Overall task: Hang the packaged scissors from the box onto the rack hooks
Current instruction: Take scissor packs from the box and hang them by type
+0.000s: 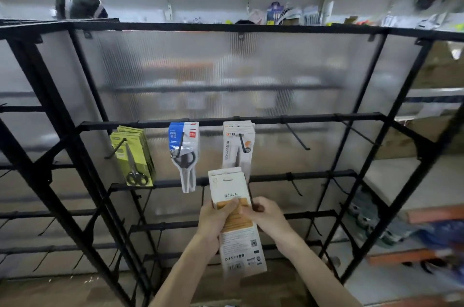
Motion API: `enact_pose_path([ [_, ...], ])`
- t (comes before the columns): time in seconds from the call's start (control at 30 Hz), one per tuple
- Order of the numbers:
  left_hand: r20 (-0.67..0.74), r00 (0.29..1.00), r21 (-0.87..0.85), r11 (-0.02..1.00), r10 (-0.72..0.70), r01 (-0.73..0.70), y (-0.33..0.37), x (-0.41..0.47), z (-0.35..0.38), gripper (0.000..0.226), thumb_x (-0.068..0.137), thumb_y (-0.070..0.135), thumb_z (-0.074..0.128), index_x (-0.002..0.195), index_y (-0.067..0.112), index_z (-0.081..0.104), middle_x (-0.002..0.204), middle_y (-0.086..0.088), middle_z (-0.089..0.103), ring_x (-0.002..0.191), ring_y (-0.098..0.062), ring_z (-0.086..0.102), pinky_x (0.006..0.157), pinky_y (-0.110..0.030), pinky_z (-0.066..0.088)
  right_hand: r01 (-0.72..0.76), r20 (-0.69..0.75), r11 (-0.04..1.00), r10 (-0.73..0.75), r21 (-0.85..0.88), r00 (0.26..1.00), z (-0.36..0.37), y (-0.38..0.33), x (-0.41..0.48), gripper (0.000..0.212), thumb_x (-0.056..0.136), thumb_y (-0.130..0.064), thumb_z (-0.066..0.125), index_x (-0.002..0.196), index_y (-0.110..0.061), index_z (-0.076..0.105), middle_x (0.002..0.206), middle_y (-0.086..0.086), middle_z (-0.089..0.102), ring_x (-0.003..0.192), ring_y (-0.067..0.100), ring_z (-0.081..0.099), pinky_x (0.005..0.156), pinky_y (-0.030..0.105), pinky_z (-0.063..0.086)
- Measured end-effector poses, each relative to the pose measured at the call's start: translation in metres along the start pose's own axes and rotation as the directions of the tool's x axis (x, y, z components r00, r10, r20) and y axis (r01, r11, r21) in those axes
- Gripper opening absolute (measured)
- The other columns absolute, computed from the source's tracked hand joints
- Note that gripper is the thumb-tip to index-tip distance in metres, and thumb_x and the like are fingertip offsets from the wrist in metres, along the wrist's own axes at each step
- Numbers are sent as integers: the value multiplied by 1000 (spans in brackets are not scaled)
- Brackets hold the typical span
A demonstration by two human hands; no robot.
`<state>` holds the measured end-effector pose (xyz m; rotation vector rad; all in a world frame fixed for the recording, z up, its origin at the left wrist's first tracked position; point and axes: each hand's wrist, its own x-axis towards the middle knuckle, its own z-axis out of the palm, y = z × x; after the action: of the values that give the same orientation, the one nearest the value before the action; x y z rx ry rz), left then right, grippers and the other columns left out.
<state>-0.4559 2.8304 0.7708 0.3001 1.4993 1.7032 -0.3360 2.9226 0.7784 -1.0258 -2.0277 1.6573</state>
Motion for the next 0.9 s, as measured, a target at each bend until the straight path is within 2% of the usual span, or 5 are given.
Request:
enact_pose_path([
  [0.13,5,1000,37,999,-8,8,-5,-7,13,26,89,16,76,112,13,66,91,-4,80,82,-21,77,68,-36,59,-30,-202,1000,28,-4,979,-29,8,-4,11,92,-23,70,92,-12,67,90,6,75,79,16,74,77,38,62],
  [0.23,32,999,22,1000,-3,2,-9,-11,22,26,89,12,75,114,11,66,94,-6,80,87,-24,77,76,-42,61,-72,-114,986,90,152,989,-40,4,-16,23,94,-31,68,100,-8,64,97,9,76,82,15,75,73,31,61],
  [0.57,29,998,88,994,62,-64,-30,-21,81,24,89,19,77,110,19,64,92,1,78,77,-13,76,60,-25,58,8,-218,989,-40,-146,975,-72,33,-32,22,87,-36,73,80,-15,74,75,-3,75,66,6,71,61,20,54],
  [0.77,0,1000,30,999,-14,14,-41,-22,125,21,98,32,64,107,14,67,92,-6,80,91,-28,76,88,-50,59,-72,-171,995,82,64,982,-114,58,-34,26,91,-33,71,111,-18,63,100,-5,74,91,6,71,83,26,57],
  [0.9,-110,993,-30,999,-31,27,-47,-22,160,11,98,21,66,105,13,69,85,-5,79,87,-29,75,73,-42,59,5,14,989,-7,148,1000,-142,52,-39,19,93,-23,69,111,-19,71,100,-5,77,93,8,73,83,22,56],
])
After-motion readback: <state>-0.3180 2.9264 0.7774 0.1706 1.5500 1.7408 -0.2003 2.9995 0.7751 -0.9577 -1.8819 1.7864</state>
